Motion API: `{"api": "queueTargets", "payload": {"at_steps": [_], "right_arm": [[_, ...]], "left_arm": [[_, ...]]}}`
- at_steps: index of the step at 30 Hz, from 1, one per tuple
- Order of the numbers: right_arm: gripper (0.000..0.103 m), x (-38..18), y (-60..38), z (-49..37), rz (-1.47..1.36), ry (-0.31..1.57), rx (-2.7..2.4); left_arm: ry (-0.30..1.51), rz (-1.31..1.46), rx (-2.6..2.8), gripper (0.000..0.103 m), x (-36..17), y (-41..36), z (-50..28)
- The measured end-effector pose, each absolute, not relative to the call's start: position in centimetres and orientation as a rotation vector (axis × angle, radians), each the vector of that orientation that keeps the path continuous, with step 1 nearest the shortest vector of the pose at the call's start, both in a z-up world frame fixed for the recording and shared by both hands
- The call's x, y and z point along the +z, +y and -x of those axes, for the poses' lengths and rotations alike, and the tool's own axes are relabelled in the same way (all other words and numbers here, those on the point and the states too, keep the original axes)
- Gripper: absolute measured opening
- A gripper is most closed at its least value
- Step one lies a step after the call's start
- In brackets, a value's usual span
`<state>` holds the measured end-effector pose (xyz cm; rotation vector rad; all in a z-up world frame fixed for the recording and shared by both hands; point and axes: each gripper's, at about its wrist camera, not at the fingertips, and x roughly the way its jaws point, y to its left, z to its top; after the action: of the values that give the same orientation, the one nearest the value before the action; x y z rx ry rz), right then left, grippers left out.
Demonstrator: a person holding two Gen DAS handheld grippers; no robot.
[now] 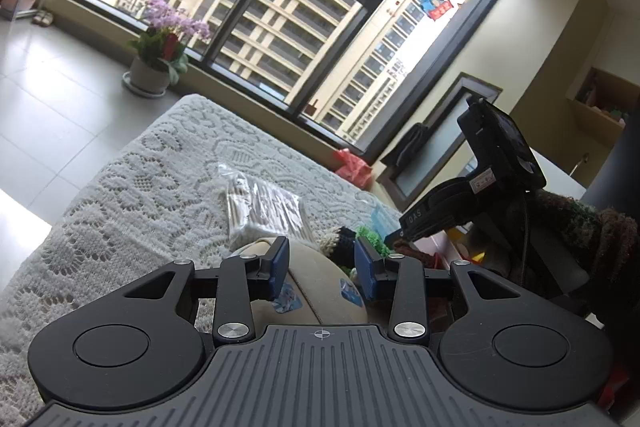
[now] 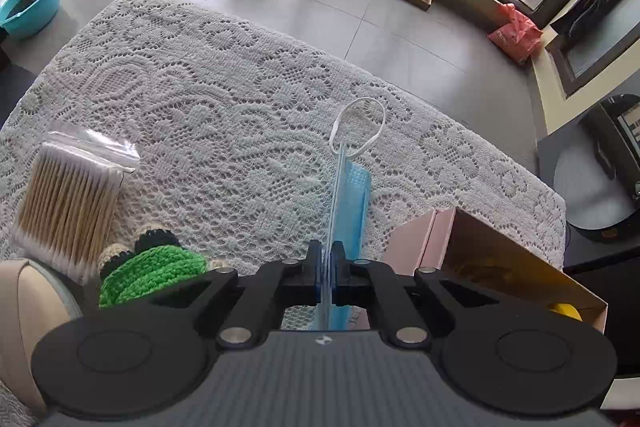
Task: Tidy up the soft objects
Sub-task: 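Grasp and lift the crochet toy with the left gripper while the right lifts the mask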
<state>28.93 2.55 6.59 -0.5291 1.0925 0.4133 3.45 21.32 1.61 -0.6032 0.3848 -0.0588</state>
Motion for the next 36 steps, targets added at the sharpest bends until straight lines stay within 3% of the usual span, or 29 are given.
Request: {"api": "queueTargets", "payload": {"at_steps": [11, 18, 23, 24, 26, 27, 28, 31, 36], "right_arm": [[0.002, 10.9, -5.7, -14.2, 0.184, 1.183, 0.777], [0.002, 9.3, -13.5, -9.0, 0.172, 1.03, 0.67], [0.004, 7.8, -18.0, -6.1, 0.26, 0.786, 0.456], [0.011, 7.3, -18.8, -5.9, 0.24, 0.771, 0.453], [0.046, 6.8, -20.7, -5.6, 0.146, 0.767, 0.464], [0.071, 6.4, -21.6, -5.5, 0.092, 0.758, 0.477], [0.076, 5.9, -22.1, -5.4, 0.056, 0.75, 0.479], [0.076, 4.4, -23.0, -5.6, -0.018, 0.762, 0.493], [0.076, 2.7, -23.0, -4.5, -0.041, 0.724, 0.502]], "left_arm": [[0.409, 0.622, -0.059, 0.04, 2.5, 21.0, -2.9], [0.499, 0.37, -0.16, 0.04, 5.6, 14.7, -3.0], [0.554, 0.185, -0.113, 0.04, 6.4, 10.1, -4.1], [0.565, 0.152, -0.093, 0.04, 6.3, 9.4, -4.4], [0.577, 0.087, -0.055, 0.044, 5.9, 8.4, -4.9], [0.58, 0.063, -0.039, 0.045, 5.8, 8.1, -4.9], [0.581, 0.044, -0.028, 0.046, 5.7, 8.0, -4.9], [0.593, 0.037, 0.005, 0.055, 5.9, 8.5, -4.9], [0.677, 0.213, -0.048, 0.058, 5.8, 10.3, -6.0]]}}
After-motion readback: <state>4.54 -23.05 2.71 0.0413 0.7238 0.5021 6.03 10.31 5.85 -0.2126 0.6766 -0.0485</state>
